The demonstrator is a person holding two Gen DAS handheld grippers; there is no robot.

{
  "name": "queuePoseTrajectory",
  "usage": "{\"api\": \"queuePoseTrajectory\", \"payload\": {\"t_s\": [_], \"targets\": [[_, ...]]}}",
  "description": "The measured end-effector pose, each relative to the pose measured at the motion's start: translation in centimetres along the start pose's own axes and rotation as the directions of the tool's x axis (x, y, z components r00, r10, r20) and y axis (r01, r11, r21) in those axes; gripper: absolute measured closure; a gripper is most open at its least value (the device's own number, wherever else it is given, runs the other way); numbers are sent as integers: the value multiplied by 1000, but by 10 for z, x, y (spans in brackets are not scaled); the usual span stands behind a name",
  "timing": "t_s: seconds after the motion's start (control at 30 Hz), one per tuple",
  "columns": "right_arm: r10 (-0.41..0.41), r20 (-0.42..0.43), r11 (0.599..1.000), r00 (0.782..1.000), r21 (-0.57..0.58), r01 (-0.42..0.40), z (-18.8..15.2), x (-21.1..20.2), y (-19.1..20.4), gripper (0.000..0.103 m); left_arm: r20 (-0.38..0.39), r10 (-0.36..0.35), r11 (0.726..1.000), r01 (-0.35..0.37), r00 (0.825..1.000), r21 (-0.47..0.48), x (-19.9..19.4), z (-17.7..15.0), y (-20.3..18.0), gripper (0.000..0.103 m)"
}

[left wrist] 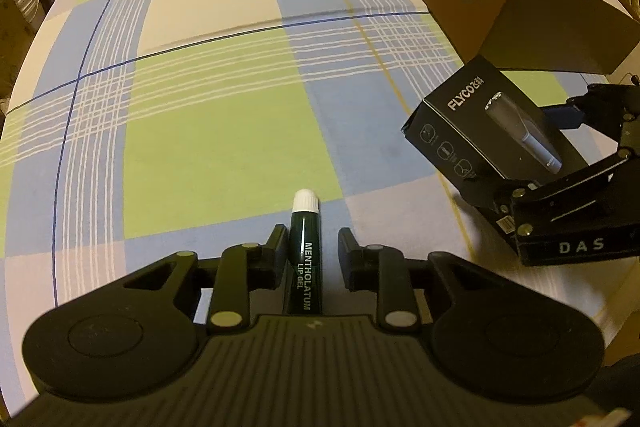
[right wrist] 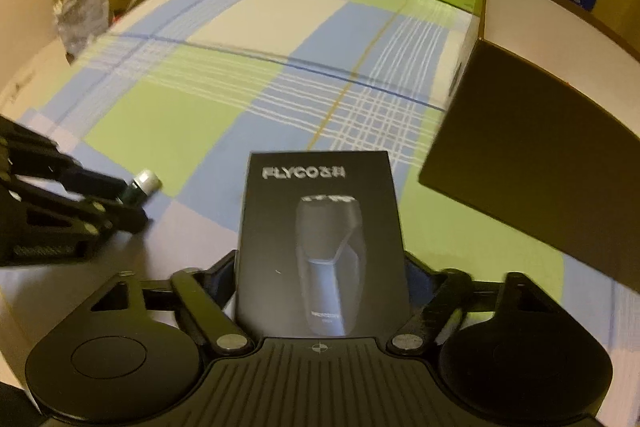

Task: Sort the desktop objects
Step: 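Carry the lip gel tube and shaver box over the brown box with both tools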

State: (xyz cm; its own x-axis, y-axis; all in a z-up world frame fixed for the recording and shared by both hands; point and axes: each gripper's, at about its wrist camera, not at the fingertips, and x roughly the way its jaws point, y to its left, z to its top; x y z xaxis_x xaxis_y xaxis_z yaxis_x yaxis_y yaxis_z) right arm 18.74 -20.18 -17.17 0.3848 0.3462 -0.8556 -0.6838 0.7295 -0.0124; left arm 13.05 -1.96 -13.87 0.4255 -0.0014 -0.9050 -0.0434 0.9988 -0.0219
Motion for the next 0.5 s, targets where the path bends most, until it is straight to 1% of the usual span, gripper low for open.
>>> {"api": "queuePoseTrajectory", "payload": {"t_s": [0.13, 0.17, 0.2, 0.5], "targets": [[1, 3, 1000, 1000, -13, -1, -2, -1, -1, 27, 9, 19, 1000, -19, 1000, 10, 0, -2, -4, 82], [2, 3, 1000, 1000, -16, -2, -3, -2, -1, 27, 14, 22, 1000, -23, 1000, 13, -1, -3, -4, 89], [5, 3, 1000, 1000, -14, -5, -5, -4, -2, 27, 19, 20, 1000, -20, 1000, 12, -1, -3, -4, 90], [49, 34, 996, 998, 74, -51, -19, -35, -26, 27, 35, 10, 1000, -9, 999, -19, -13, -9, 3, 90]]}}
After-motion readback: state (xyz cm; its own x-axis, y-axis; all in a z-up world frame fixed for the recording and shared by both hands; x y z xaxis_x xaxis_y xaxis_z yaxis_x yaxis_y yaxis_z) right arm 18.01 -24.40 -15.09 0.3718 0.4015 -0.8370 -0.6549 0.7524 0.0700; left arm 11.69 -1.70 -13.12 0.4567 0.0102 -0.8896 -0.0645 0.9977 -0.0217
